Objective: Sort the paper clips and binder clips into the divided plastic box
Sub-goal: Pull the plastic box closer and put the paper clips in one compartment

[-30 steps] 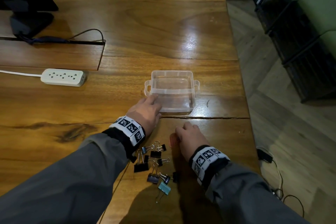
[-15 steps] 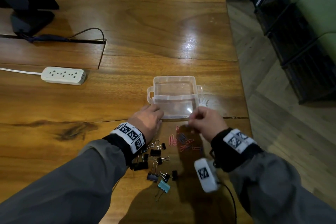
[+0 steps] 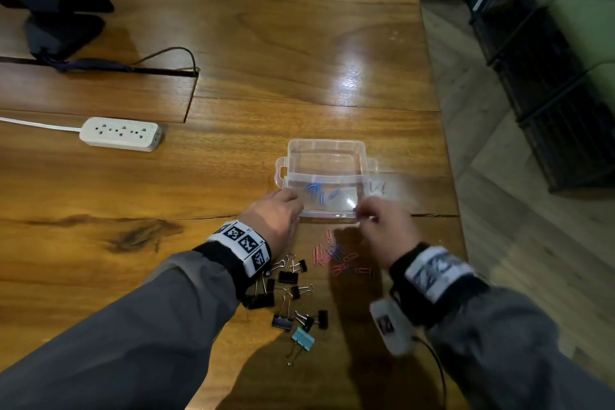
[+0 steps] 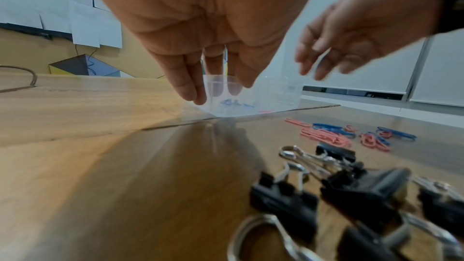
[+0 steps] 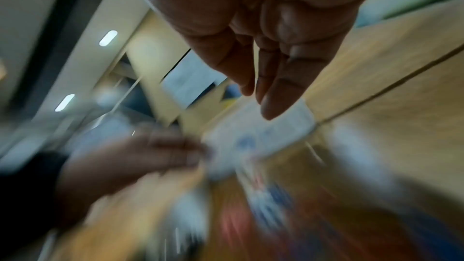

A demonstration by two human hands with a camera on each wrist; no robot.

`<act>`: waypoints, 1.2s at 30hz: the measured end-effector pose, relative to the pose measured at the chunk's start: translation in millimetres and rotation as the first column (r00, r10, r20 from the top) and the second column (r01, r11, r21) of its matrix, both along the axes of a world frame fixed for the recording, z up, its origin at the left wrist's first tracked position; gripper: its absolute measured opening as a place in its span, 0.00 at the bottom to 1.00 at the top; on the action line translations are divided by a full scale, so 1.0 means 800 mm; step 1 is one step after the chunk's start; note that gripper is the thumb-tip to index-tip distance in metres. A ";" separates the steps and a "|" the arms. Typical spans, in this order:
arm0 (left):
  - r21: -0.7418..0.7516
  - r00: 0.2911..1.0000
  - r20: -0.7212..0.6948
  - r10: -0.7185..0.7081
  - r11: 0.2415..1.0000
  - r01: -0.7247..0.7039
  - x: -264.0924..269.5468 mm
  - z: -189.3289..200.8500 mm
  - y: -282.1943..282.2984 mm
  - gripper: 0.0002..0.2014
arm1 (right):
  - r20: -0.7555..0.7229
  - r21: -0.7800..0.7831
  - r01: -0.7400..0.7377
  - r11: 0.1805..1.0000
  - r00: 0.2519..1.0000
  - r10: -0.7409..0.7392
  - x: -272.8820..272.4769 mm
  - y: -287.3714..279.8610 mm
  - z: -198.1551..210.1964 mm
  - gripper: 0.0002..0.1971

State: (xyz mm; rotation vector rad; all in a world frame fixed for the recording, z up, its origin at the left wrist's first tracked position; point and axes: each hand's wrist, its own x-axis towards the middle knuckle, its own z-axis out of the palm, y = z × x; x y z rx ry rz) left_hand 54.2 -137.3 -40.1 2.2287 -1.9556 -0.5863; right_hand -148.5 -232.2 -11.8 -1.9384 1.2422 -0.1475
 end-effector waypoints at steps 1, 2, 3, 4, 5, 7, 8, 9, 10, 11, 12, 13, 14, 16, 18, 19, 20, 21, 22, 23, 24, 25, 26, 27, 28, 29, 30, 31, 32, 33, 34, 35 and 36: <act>-0.002 1.000 -0.001 0.002 1.000 -0.002 0.001 0.000 -0.001 0.12 | -0.120 -0.090 -0.208 0.974 0.973 0.197 -0.005 0.019 -0.005 0.11; 0.000 1.000 0.000 0.005 1.000 -0.005 0.001 -0.001 -0.002 0.12 | -0.257 -0.147 -0.446 0.883 0.879 0.402 -0.006 0.037 -0.015 0.15; 0.003 1.000 0.002 0.008 1.000 -0.008 0.002 -0.001 -0.003 0.12 | -0.381 -0.141 -0.645 0.751 0.736 0.560 -0.005 0.053 -0.025 0.22; 0.009 1.000 0.005 0.010 1.000 -0.010 0.001 -0.001 -0.004 0.13 | -0.470 -0.107 -0.766 0.634 0.601 0.647 -0.003 0.063 -0.038 0.31; 0.013 1.000 0.011 0.010 1.000 -0.010 0.001 -0.001 -0.004 0.13 | -0.535 -0.074 -0.823 0.563 0.509 0.674 0.001 0.069 -0.045 0.36; 0.025 1.000 0.022 0.001 1.000 -0.002 0.000 0.000 -0.003 0.14 | -0.594 -0.057 -0.854 0.518 0.446 0.669 0.002 0.068 -0.053 0.39; 0.032 1.000 0.026 -0.004 0.999 0.004 0.000 0.001 -0.003 0.14 | -0.603 -0.051 -0.852 0.521 0.443 0.664 -0.002 0.067 -0.055 0.39; 0.038 0.999 0.032 -0.008 0.999 0.007 0.001 0.002 -0.002 0.14 | -0.604 -0.043 -0.848 0.528 0.443 0.663 -0.010 0.068 -0.054 0.38; 0.041 0.999 0.037 -0.008 0.999 0.006 0.001 0.003 -0.001 0.14 | -0.596 -0.036 -0.845 0.534 0.447 0.667 -0.019 0.069 -0.053 0.37; 0.040 0.999 0.041 -0.003 0.999 0.002 0.001 0.004 -0.001 0.15 | -0.579 -0.039 -0.835 0.548 0.466 0.669 -0.026 0.068 -0.052 0.37; 0.039 0.999 0.044 0.001 0.999 -0.003 0.002 0.003 -0.001 0.15 | -0.560 -0.060 -0.823 0.565 0.497 0.663 -0.030 0.065 -0.052 0.36; 0.040 0.999 0.045 0.006 0.999 -0.008 0.002 0.003 -0.001 0.15 | -0.544 -0.091 -0.808 0.583 0.530 0.650 -0.028 0.062 -0.053 0.36; 0.049 0.999 0.046 0.010 0.999 -0.012 0.001 0.002 -0.002 0.15 | -0.531 -0.119 -0.793 0.598 0.560 0.636 -0.022 0.059 -0.054 0.37; 0.071 0.999 0.050 0.010 0.997 -0.013 0.000 0.001 -0.004 0.15 | -0.521 -0.133 -0.777 0.616 0.583 0.623 -0.010 0.055 -0.055 0.38; 0.083 0.999 0.054 -0.001 0.997 -0.003 -0.001 0.002 -0.005 0.15 | -0.537 -0.094 -0.790 0.605 0.552 0.637 -0.008 0.057 -0.053 0.37; 0.082 0.999 0.050 -0.007 0.997 0.003 -0.001 0.002 -0.005 0.15 | -0.540 -0.080 -0.794 0.603 0.543 0.643 -0.015 0.060 -0.053 0.36; 0.073 0.999 0.045 -0.010 0.997 0.007 -0.001 0.002 -0.005 0.14 | -0.521 -0.079 -0.778 0.623 0.565 0.640 -0.026 0.061 -0.051 0.36; 0.063 0.999 0.041 -0.011 0.998 0.009 0.000 0.002 -0.004 0.13 | -0.470 -0.097 -0.729 0.678 0.634 0.615 -0.039 0.061 -0.049 0.34; 0.054 0.999 0.038 -0.012 0.999 0.010 0.000 0.002 -0.003 0.13 | -0.394 -0.130 -0.629 0.766 0.742 0.542 -0.052 0.060 -0.045 0.32; 0.046 0.999 0.036 -0.012 0.999 0.011 0.000 0.001 -0.003 0.13 | -0.315 -0.162 -0.485 0.859 0.851 0.421 -0.064 0.059 -0.041 0.30; 0.041 0.999 0.035 -0.013 0.999 0.011 0.000 0.000 -0.003 0.13 | -0.260 -0.173 -0.332 0.927 0.923 0.282 -0.075 0.059 -0.038 0.29; 0.037 0.999 0.034 -0.015 0.999 0.014 0.000 0.000 -0.004 0.13 | -0.249 -0.146 -0.207 0.967 0.954 0.167 -0.081 0.061 -0.035 0.30; 0.031 0.999 0.031 -0.017 0.999 0.016 -0.001 0.000 -0.004 0.13 | -0.271 -0.091 -0.125 0.988 0.958 0.096 -0.083 0.065 -0.032 0.33; 0.028 0.999 0.028 -0.019 0.999 0.018 -0.002 0.001 -0.005 0.13 | -0.300 -0.031 -0.078 0.997 0.952 0.065 -0.081 0.070 -0.031 0.37; 0.026 0.999 0.025 -0.021 0.999 0.021 -0.003 0.001 -0.006 0.13 | -0.316 0.012 -0.048 0.999 0.947 0.050 -0.075 0.075 -0.032 0.40; 0.026 0.999 0.024 -0.023 0.999 0.022 -0.004 0.001 -0.007 0.12 | -0.319 0.038 -0.028 0.999 0.947 0.038 -0.065 0.079 -0.033 0.41; 0.024 0.999 0.027 -0.024 0.999 0.023 -0.005 0.001 -0.007 0.12 | -0.318 0.047 -0.010 0.999 0.948 0.025 -0.054 0.083 -0.033 0.42; 0.024 0.999 0.033 -0.027 0.999 0.026 -0.006 0.001 -0.007 0.12 | -0.321 0.046 0.002 0.999 0.947 0.012 -0.041 0.085 -0.034 0.42; 0.025 0.999 0.038 -0.029 0.999 0.028 -0.007 0.001 -0.008 0.12 | -0.331 0.040 0.006 0.999 0.944 0.007 -0.029 0.088 -0.035 0.43; 0.028 0.999 0.040 -0.029 0.999 0.028 -0.008 0.000 -0.008 0.12 | -0.345 0.035 0.001 0.999 0.939 0.011 -0.019 0.090 -0.037 0.42; 0.031 0.999 0.039 -0.027 0.999 0.026 -0.008 -0.001 -0.008 0.12 | -0.360 0.028 -0.013 1.000 0.933 0.022 -0.009 0.092 -0.037 0.41; 0.033 0.999 0.034 -0.024 0.999 0.023 -0.009 -0.001 -0.007 0.12 | -0.374 0.018 -0.032 0.999 0.927 0.036 -0.002 0.094 -0.038 0.37; 0.034 0.999 0.030 -0.021 0.999 0.020 -0.010 -0.001 -0.007 0.12 | -0.388 0.003 -0.052 0.999 0.921 0.049 0.004 0.095 -0.038 0.33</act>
